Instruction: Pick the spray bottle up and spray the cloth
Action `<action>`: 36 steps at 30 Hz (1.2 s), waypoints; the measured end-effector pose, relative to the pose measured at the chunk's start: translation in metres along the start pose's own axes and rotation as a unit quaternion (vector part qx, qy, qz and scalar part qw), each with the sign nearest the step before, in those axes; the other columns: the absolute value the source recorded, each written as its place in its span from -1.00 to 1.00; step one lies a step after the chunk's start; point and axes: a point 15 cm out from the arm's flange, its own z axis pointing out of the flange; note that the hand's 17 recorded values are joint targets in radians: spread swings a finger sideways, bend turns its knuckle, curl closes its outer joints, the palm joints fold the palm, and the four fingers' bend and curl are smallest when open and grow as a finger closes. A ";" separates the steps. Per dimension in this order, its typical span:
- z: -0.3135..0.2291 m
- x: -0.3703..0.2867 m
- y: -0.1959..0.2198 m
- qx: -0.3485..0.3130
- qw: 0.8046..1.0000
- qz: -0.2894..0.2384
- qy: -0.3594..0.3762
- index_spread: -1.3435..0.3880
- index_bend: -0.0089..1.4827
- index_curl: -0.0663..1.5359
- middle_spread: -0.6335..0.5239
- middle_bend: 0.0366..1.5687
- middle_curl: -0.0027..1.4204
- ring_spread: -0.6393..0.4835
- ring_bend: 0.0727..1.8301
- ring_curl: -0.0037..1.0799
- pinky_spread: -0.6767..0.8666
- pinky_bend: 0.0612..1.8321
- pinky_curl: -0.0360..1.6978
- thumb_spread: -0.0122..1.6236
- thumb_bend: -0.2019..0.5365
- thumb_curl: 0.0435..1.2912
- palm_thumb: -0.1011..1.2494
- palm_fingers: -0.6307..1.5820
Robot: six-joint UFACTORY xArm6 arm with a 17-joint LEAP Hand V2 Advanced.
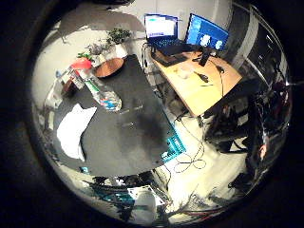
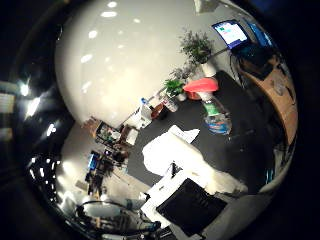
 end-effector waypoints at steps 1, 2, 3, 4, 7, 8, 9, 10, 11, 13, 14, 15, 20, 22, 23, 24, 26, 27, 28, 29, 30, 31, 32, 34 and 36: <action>0.004 0.009 0.000 -0.002 1.000 0.008 -0.005 0.34 -0.75 -0.50 0.45 -0.80 -0.56 0.70 -0.38 -0.76 0.67 0.29 -0.95 0.28 -0.53 -0.33 -0.10 -0.15; 0.009 0.019 0.001 -0.003 1.000 0.015 -0.010 0.34 -0.75 -0.50 0.46 -0.79 -0.56 0.70 -0.38 -0.76 0.66 0.29 -0.95 0.29 -0.53 -0.33 -0.11 -0.16; 0.013 0.026 0.001 -0.004 1.000 0.022 -0.014 0.34 -0.75 -0.50 0.45 -0.80 -0.56 0.70 -0.38 -0.76 0.66 0.29 -0.95 0.28 -0.53 -0.34 -0.11 -0.16; 0.015 0.033 0.000 -0.004 1.000 0.026 -0.017 0.34 -0.75 -0.50 0.45 -0.80 -0.56 0.70 -0.38 -0.76 0.66 0.29 -0.95 0.28 -0.54 -0.34 -0.12 -0.16; 0.025 0.049 -0.006 -0.007 0.999 0.033 -0.029 0.35 -0.75 -0.50 0.45 -0.80 -0.56 0.70 -0.37 -0.75 0.66 0.30 -0.95 0.28 -0.53 -0.35 -0.15 -0.16; 0.029 0.054 -0.008 -0.011 0.999 0.036 -0.035 0.35 -0.75 -0.51 0.45 -0.79 -0.56 0.70 -0.38 -0.75 0.66 0.30 -0.95 0.27 -0.54 -0.36 -0.16 -0.17; 0.032 0.059 -0.012 -0.014 0.998 0.038 -0.039 0.35 -0.75 -0.51 0.45 -0.80 -0.56 0.69 -0.38 -0.75 0.66 0.31 -0.95 0.27 -0.54 -0.37 -0.18 -0.17; 0.035 0.063 -0.014 -0.018 0.998 0.040 -0.044 0.36 -0.76 -0.51 0.46 -0.80 -0.56 0.69 -0.38 -0.75 0.66 0.32 -0.95 0.26 -0.54 -0.38 -0.19 -0.17; 0.038 0.069 -0.017 -0.022 0.998 0.045 -0.049 0.36 -0.75 -0.51 0.46 -0.80 -0.56 0.70 -0.38 -0.74 0.65 0.33 -0.95 0.26 -0.54 -0.39 -0.20 -0.18; 0.046 0.077 -0.021 -0.029 0.996 0.052 -0.064 0.37 -0.75 -0.51 0.47 -0.79 -0.56 0.69 -0.39 -0.74 0.65 0.33 -0.95 0.25 -0.54 -0.40 -0.22 -0.19; 0.050 0.081 -0.025 -0.030 0.995 0.056 -0.074 0.37 -0.75 -0.51 0.47 -0.79 -0.56 0.69 -0.39 -0.74 0.65 0.34 -0.95 0.25 -0.54 -0.40 -0.23 -0.19; 0.054 0.083 -0.027 -0.032 0.994 0.058 -0.083 0.37 -0.75 -0.51 0.46 -0.79 -0.55 0.69 -0.40 -0.74 0.65 0.34 -0.95 0.25 -0.55 -0.41 -0.24 -0.19; 0.076 0.087 -0.028 -0.041 0.989 0.066 -0.125 0.39 -0.75 -0.51 0.47 -0.80 -0.55 0.71 -0.43 -0.74 0.64 0.34 -0.95 0.24 -0.54 -0.44 -0.28 -0.21; 0.087 0.083 -0.029 -0.042 0.987 0.066 -0.142 0.39 -0.75 -0.51 0.47 -0.80 -0.55 0.71 -0.43 -0.73 0.64 0.34 -0.95 0.23 -0.54 -0.45 -0.29 -0.22; 0.093 0.080 -0.031 -0.042 0.986 0.064 -0.150 0.39 -0.75 -0.51 0.48 -0.79 -0.55 0.71 -0.44 -0.73 0.64 0.34 -0.95 0.23 -0.54 -0.45 -0.30 -0.22; 0.099 0.078 -0.031 -0.045 0.985 0.064 -0.156 0.39 -0.75 -0.51 0.48 -0.79 -0.55 0.71 -0.44 -0.73 0.64 0.34 -0.95 0.23 -0.55 -0.46 -0.31 -0.22; 0.111 0.072 -0.028 -0.053 0.983 0.060 -0.167 0.40 -0.75 -0.51 0.48 -0.80 -0.55 0.71 -0.46 -0.72 0.65 0.33 -0.95 0.22 -0.55 -0.47 -0.34 -0.24; 0.116 0.069 -0.026 -0.057 0.982 0.057 -0.172 0.40 -0.75 -0.51 0.48 -0.80 -0.55 0.71 -0.46 -0.72 0.65 0.33 -0.95 0.22 -0.55 -0.48 -0.35 -0.24; 0.121 0.066 -0.024 -0.060 0.981 0.053 -0.175 0.40 -0.75 -0.51 0.48 -0.80 -0.55 0.71 -0.46 -0.72 0.65 0.32 -0.95 0.22 -0.55 -0.49 -0.37 -0.24; 0.128 0.060 -0.024 -0.062 0.980 0.048 -0.181 0.41 -0.75 -0.51 0.48 -0.80 -0.55 0.70 -0.47 -0.71 0.65 0.31 -0.95 0.21 -0.55 -0.49 -0.38 -0.25; 0.135 0.055 -0.023 -0.062 0.979 0.046 -0.190 0.41 -0.75 -0.51 0.48 -0.80 -0.55 0.70 -0.47 -0.71 0.65 0.31 -0.95 0.21 -0.54 -0.49 -0.38 -0.25; 0.141 0.050 -0.024 -0.060 0.977 0.042 -0.198 0.41 -0.75 -0.51 0.48 -0.80 -0.55 0.70 -0.48 -0.71 0.65 0.30 -0.95 0.20 -0.55 -0.50 -0.40 -0.25; 0.149 0.044 -0.025 -0.056 0.976 0.035 -0.206 0.41 -0.75 -0.51 0.48 -0.80 -0.55 0.70 -0.48 -0.71 0.65 0.30 -0.95 0.20 -0.54 -0.50 -0.40 -0.25; 0.160 0.036 -0.027 -0.054 0.975 0.028 -0.214 0.41 -0.75 -0.51 0.48 -0.80 -0.55 0.70 -0.49 -0.70 0.65 0.29 -0.95 0.19 -0.54 -0.51 -0.41 -0.25; 0.170 0.030 -0.026 -0.059 0.974 0.023 -0.216 0.41 -0.75 -0.51 0.48 -0.80 -0.55 0.71 -0.49 -0.69 0.66 0.28 -0.95 0.19 -0.55 -0.52 -0.42 -0.25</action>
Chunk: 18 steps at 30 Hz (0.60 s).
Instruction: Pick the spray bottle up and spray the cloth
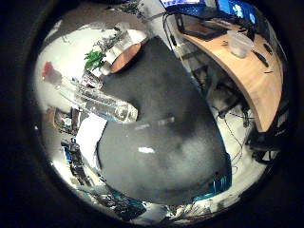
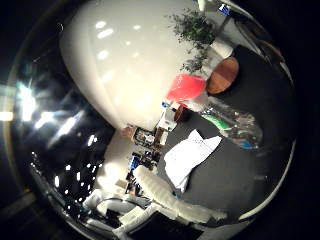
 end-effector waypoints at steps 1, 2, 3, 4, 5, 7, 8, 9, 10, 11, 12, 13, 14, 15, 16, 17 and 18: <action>0.006 0.000 0.000 -0.003 1.000 -0.002 0.000 0.41 -0.75 -0.51 0.48 -0.80 -0.55 0.72 -0.49 -0.69 0.66 0.28 -0.94 0.18 -0.55 -0.52 -0.43 -0.25; 0.012 -0.001 -0.001 -0.005 1.000 -0.003 0.001 0.41 -0.75 -0.51 0.48 -0.80 -0.55 0.72 -0.49 -0.69 0.67 0.28 -0.94 0.17 -0.54 -0.53 -0.44 -0.25; 0.016 -0.002 -0.003 -0.006 1.000 -0.005 0.000 0.41 -0.75 -0.51 0.48 -0.80 -0.55 0.72 -0.49 -0.68 0.67 0.27 -0.94 0.17 -0.54 -0.53 -0.44 -0.25; 0.020 -0.004 -0.004 -0.006 1.000 -0.007 -0.001 0.42 -0.75 -0.51 0.48 -0.79 -0.55 0.72 -0.50 -0.68 0.67 0.26 -0.94 0.17 -0.55 -0.53 -0.45 -0.25; 0.024 -0.004 -0.005 -0.007 1.000 -0.009 0.000 0.42 -0.75 -0.51 0.48 -0.80 -0.55 0.72 -0.50 -0.68 0.67 0.26 -0.94 0.17 -0.54 -0.53 -0.45 -0.25; 0.029 -0.003 -0.005 -0.007 1.000 -0.010 0.004 0.42 -0.75 -0.51 0.48 -0.80 -0.55 0.73 -0.50 -0.68 0.67 0.26 -0.93 0.16 -0.54 -0.54 -0.45 -0.25; 0.033 -0.002 -0.004 -0.009 1.000 -0.011 0.006 0.42 -0.75 -0.51 0.48 -0.80 -0.55 0.73 -0.50 -0.68 0.67 0.25 -0.93 0.16 -0.54 -0.54 -0.45 -0.25; 0.036 0.000 -0.004 -0.011 1.000 -0.010 0.006 0.42 -0.75 -0.51 0.48 -0.80 -0.55 0.73 -0.50 -0.68 0.67 0.25 -0.93 0.16 -0.54 -0.54 -0.45 -0.25; 0.039 0.001 -0.003 -0.013 1.000 -0.009 0.005 0.42 -0.75 -0.51 0.48 -0.80 -0.55 0.74 -0.51 -0.68 0.67 0.25 -0.93 0.16 -0.54 -0.54 -0.45 -0.25; 0.041 0.002 -0.003 -0.014 1.000 -0.008 0.004 0.42 -0.76 -0.52 0.48 -0.80 -0.55 0.74 -0.50 -0.67 0.67 0.25 -0.93 0.16 -0.54 -0.54 -0.45 -0.25; 0.044 0.004 -0.003 -0.017 1.000 -0.006 0.003 0.42 -0.75 -0.52 0.48 -0.80 -0.55 0.74 -0.51 -0.67 0.67 0.25 -0.92 0.16 -0.54 -0.54 -0.45 -0.25; 0.047 0.005 -0.003 -0.018 1.000 -0.006 0.002 0.42 -0.75 -0.52 0.48 -0.80 -0.56 0.74 -0.51 -0.67 0.67 0.26 -0.92 0.17 -0.54 -0.54 -0.45 -0.25; 0.050 0.005 -0.003 -0.021 1.000 -0.006 0.001 0.42 -0.75 -0.52 0.48 -0.80 -0.56 0.74 -0.51 -0.67 0.67 0.26 -0.91 0.17 -0.54 -0.54 -0.45 -0.25; 0.052 0.006 -0.003 -0.022 1.000 -0.007 0.000 0.42 -0.75 -0.52 0.48 -0.80 -0.56 0.74 -0.51 -0.67 0.67 0.26 -0.91 0.17 -0.54 -0.54 -0.45 -0.25; 0.055 0.006 -0.003 -0.024 1.000 -0.007 0.000 0.42 -0.75 -0.52 0.48 -0.80 -0.56 0.74 -0.51 -0.66 0.67 0.26 -0.91 0.17 -0.54 -0.54 -0.45 -0.25; 0.058 0.006 -0.003 -0.025 1.000 -0.007 0.001 0.42 -0.75 -0.52 0.48 -0.80 -0.56 0.74 -0.51 -0.66 0.67 0.26 -0.91 0.17 -0.54 -0.54 -0.45 -0.25; 0.061 0.006 -0.003 -0.026 1.000 -0.008 0.002 0.42 -0.75 -0.52 0.48 -0.80 -0.56 0.74 -0.51 -0.66 0.67 0.25 -0.91 0.17 -0.54 -0.54 -0.45 -0.25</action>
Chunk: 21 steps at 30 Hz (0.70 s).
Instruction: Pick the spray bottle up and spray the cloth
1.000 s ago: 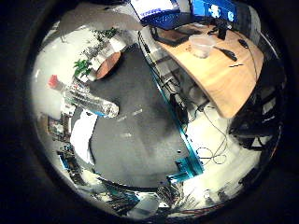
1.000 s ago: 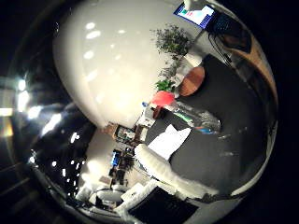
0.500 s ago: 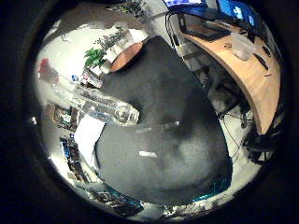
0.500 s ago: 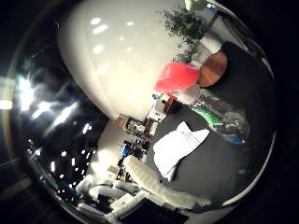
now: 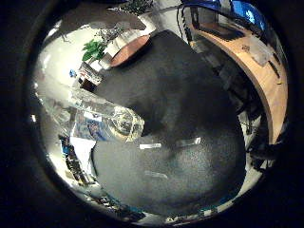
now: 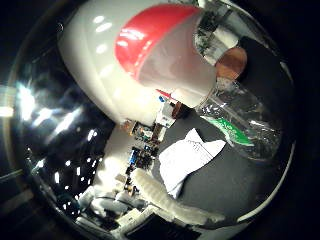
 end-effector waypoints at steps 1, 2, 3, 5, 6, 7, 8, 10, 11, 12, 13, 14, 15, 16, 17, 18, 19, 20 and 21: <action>0.003 0.001 0.001 -0.002 1.000 0.001 0.000 0.42 -0.75 -0.52 0.48 -0.80 -0.56 0.74 -0.51 -0.66 0.67 0.25 -0.91 0.16 -0.54 -0.54 -0.45 -0.25; 0.008 0.001 0.001 -0.004 1.000 0.001 -0.001 0.42 -0.75 -0.52 0.48 -0.80 -0.56 0.74 -0.51 -0.66 0.67 0.25 -0.90 0.16 -0.54 -0.54 -0.45 -0.25; 0.011 0.000 0.002 -0.007 1.000 0.000 -0.002 0.42 -0.75 -0.52 0.48 -0.79 -0.56 0.74 -0.52 -0.66 0.67 0.25 -0.90 0.16 -0.54 -0.54 -0.45 -0.25; 0.018 -0.002 0.004 -0.013 1.000 -0.001 -0.006 0.42 -0.75 -0.52 0.48 -0.80 -0.56 0.74 -0.52 -0.65 0.67 0.25 -0.90 0.16 -0.54 -0.54 -0.45 -0.24; 0.021 -0.003 0.004 -0.015 1.000 -0.002 -0.006 0.42 -0.75 -0.52 0.48 -0.80 -0.56 0.74 -0.52 -0.65 0.67 0.24 -0.90 0.16 -0.54 -0.54 -0.45 -0.24; 0.024 -0.005 0.001 -0.014 1.000 -0.006 -0.005 0.42 -0.75 -0.52 0.48 -0.80 -0.56 0.74 -0.52 -0.65 0.67 0.24 -0.90 0.16 -0.54 -0.54 -0.45 -0.24; 0.026 -0.007 0.000 -0.015 1.000 -0.008 -0.006 0.42 -0.75 -0.52 0.48 -0.80 -0.56 0.74 -0.52 -0.65 0.67 0.24 -0.90 0.16 -0.54 -0.54 -0.45 -0.24; 0.029 -0.010 -0.001 -0.016 1.000 -0.009 -0.009 0.42 -0.75 -0.52 0.48 -0.80 -0.56 0.74 -0.52 -0.65 0.67 0.24 -0.90 0.16 -0.54 -0.53 -0.44 -0.24; 0.032 -0.014 -0.003 -0.015 1.000 -0.010 -0.013 0.42 -0.75 -0.52 0.48 -0.80 -0.56 0.74 -0.52 -0.65 0.67 0.24 -0.89 0.16 -0.54 -0.53 -0.45 -0.24; 0.035 -0.018 -0.004 -0.014 1.000 -0.011 -0.016 0.41 -0.75 -0.52 0.48 -0.80 -0.56 0.73 -0.52 -0.65 0.67 0.24 -0.89 0.17 -0.54 -0.53 -0.45 -0.24; 0.037 -0.021 -0.005 -0.015 1.000 -0.012 -0.018 0.41 -0.74 -0.51 0.48 -0.80 -0.56 0.72 -0.52 -0.65 0.68 0.24 -0.89 0.17 -0.54 -0.53 -0.44 -0.24; 0.039 -0.023 -0.006 -0.016 1.000 -0.013 -0.020 0.41 -0.74 -0.51 0.48 -0.80 -0.56 0.71 -0.52 -0.65 0.68 0.23 -0.90 0.17 -0.54 -0.53 -0.44 -0.23; 0.040 -0.024 -0.006 -0.016 1.000 -0.013 -0.021 0.41 -0.74 -0.51 0.48 -0.80 -0.56 0.72 -0.52 -0.65 0.68 0.23 -0.90 0.17 -0.54 -0.53 -0.44 -0.23; 0.041 -0.025 -0.006 -0.016 1.000 -0.014 -0.022 0.40 -0.74 -0.51 0.48 -0.80 -0.56 0.71 -0.52 -0.64 0.68 0.22 -0.90 0.18 -0.52 -0.52 -0.41 -0.22; 0.042 -0.029 -0.009 -0.017 0.999 -0.018 -0.023 0.39 -0.74 -0.51 0.47 -0.80 -0.56 0.70 -0.51 -0.64 0.68 0.22 -0.90 0.18 -0.52 -0.52 -0.40 -0.21; 0.043 -0.032 -0.011 -0.017 0.999 -0.021 -0.024 0.39 -0.74 -0.51 0.47 -0.80 -0.56 0.69 -0.51 -0.64 0.67 0.22 -0.90 0.19 -0.52 -0.51 -0.38 -0.20; 0.045 -0.034 -0.011 -0.018 0.999 -0.022 -0.024 0.38 -0.74 -0.50 0.46 -0.79 -0.56 0.68 -0.50 -0.64 0.67 0.22 -0.91 0.20 -0.52 -0.51 -0.36 -0.18; 0.045 -0.034 -0.011 -0.018 0.999 -0.022 -0.024 0.36 -0.74 -0.50 0.43 -0.76 -0.55 0.65 -0.47 -0.63 0.67 0.20 -0.92 0.21 -0.49 -0.50 -0.32 -0.12; 0.046 -0.034 -0.012 -0.017 0.999 -0.022 -0.024 0.35 -0.75 -0.51 0.40 -0.75 -0.55 0.63 -0.46 -0.63 0.66 0.19 -0.92 0.22 -0.48 -0.49 -0.28 -0.10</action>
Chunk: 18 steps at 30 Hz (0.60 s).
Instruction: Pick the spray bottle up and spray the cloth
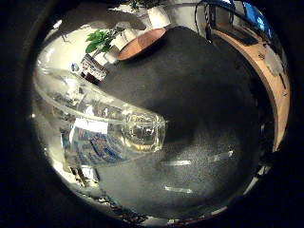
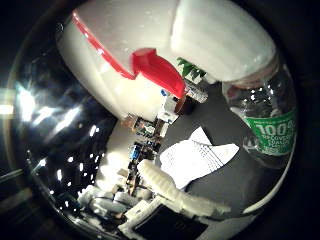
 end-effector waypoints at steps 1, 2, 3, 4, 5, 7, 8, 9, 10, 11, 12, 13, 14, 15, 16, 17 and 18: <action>0.001 -0.001 -0.001 0.002 1.000 0.001 -0.002 0.27 -0.73 -0.51 0.27 -0.70 -0.53 0.49 -0.36 -0.61 0.65 0.15 -0.95 0.24 -0.46 -0.46 -0.17 0.02; 0.002 -0.003 -0.003 0.007 1.000 0.003 -0.006 0.20 -0.72 -0.50 0.14 -0.66 -0.52 0.33 -0.26 -0.58 0.63 0.11 -0.97 0.26 -0.46 -0.43 -0.09 0.12; 0.003 -0.006 -0.005 0.012 1.000 0.005 -0.010 0.13 -0.70 -0.49 0.00 -0.60 -0.50 0.14 -0.16 -0.55 0.58 0.06 -0.99 0.27 -0.45 -0.40 -0.01 0.23; 0.004 -0.007 -0.007 0.016 1.000 0.008 -0.013 0.06 -0.67 -0.48 -0.16 -0.51 -0.48 -0.07 -0.07 -0.52 0.45 0.02 -0.99 0.27 -0.42 -0.37 0.09 0.37; 0.005 -0.008 -0.009 0.020 1.000 0.011 -0.016 0.03 -0.72 -0.49 -0.26 -0.43 -0.45 -0.20 0.01 -0.49 0.24 0.04 -0.99 0.23 -0.40 -0.34 0.16 0.55; 0.007 -0.006 -0.011 0.026 0.999 0.016 -0.016 -0.05 -0.60 -0.40 -0.47 -0.21 -0.34 -0.42 0.11 -0.35 -0.37 0.09 -0.94 0.12 -0.48 -0.27 0.27 0.75; 0.011 -0.004 -0.010 0.026 0.999 0.020 -0.016 -0.06 -0.48 -0.35 -0.50 -0.09 -0.29 -0.44 0.13 -0.32 -0.57 0.10 -0.91 0.09 -0.49 -0.24 0.30 0.80; 0.013 -0.003 -0.009 0.025 0.999 0.022 -0.018 -0.06 -0.36 -0.29 -0.52 -0.02 -0.26 -0.44 0.16 -0.29 -0.70 0.12 -0.88 0.08 -0.50 -0.22 0.33 0.82; 0.014 -0.003 -0.008 0.024 0.999 0.023 -0.018 -0.04 -0.21 -0.23 -0.50 0.05 -0.23 -0.42 0.19 -0.25 -0.76 0.16 -0.84 0.10 -0.48 -0.20 0.36 0.89; 0.015 -0.003 -0.007 0.023 0.999 0.022 -0.019 -0.02 -0.14 -0.20 -0.48 0.11 -0.21 -0.40 0.21 -0.23 -0.78 0.19 -0.80 0.12 -0.48 -0.19 0.38 0.88; 0.015 -0.003 -0.007 0.023 0.999 0.022 -0.019 0.02 -0.04 -0.16 -0.45 0.17 -0.19 -0.39 0.25 -0.20 -0.77 0.23 -0.76 0.15 -0.48 -0.18 0.41 0.87; 0.015 -0.003 -0.006 0.023 0.999 0.022 -0.020 0.06 0.06 -0.12 -0.40 0.25 -0.16 -0.35 0.29 -0.16 -0.73 0.29 -0.70 0.19 -0.47 -0.16 0.45 0.87; 0.016 -0.004 -0.006 0.022 0.999 0.022 -0.021 0.08 0.13 -0.10 -0.37 0.30 -0.14 -0.34 0.31 -0.14 -0.70 0.32 -0.67 0.22 -0.45 -0.14 0.48 0.86; 0.016 -0.005 -0.005 0.021 0.999 0.020 -0.023 0.11 0.18 -0.09 -0.35 0.35 -0.13 -0.33 0.35 -0.11 -0.67 0.35 -0.64 0.24 -0.45 -0.12 0.52 0.83; 0.015 -0.005 -0.006 0.022 0.999 0.019 -0.023 0.13 0.23 -0.08 -0.32 0.40 -0.11 -0.31 0.37 -0.09 -0.64 0.38 -0.60 0.25 -0.46 -0.10 0.55 0.81; 0.015 -0.006 -0.006 0.022 0.999 0.019 -0.023 0.15 0.28 -0.06 -0.30 0.44 -0.10 -0.30 0.40 -0.07 -0.61 0.40 -0.58 0.25 -0.45 -0.07 0.59 0.79; 0.015 -0.007 -0.006 0.022 0.999 0.020 -0.024 0.16 0.31 -0.06 -0.29 0.47 -0.09 -0.29 0.41 -0.06 -0.60 0.41 -0.56 0.24 -0.46 -0.05 0.60 0.78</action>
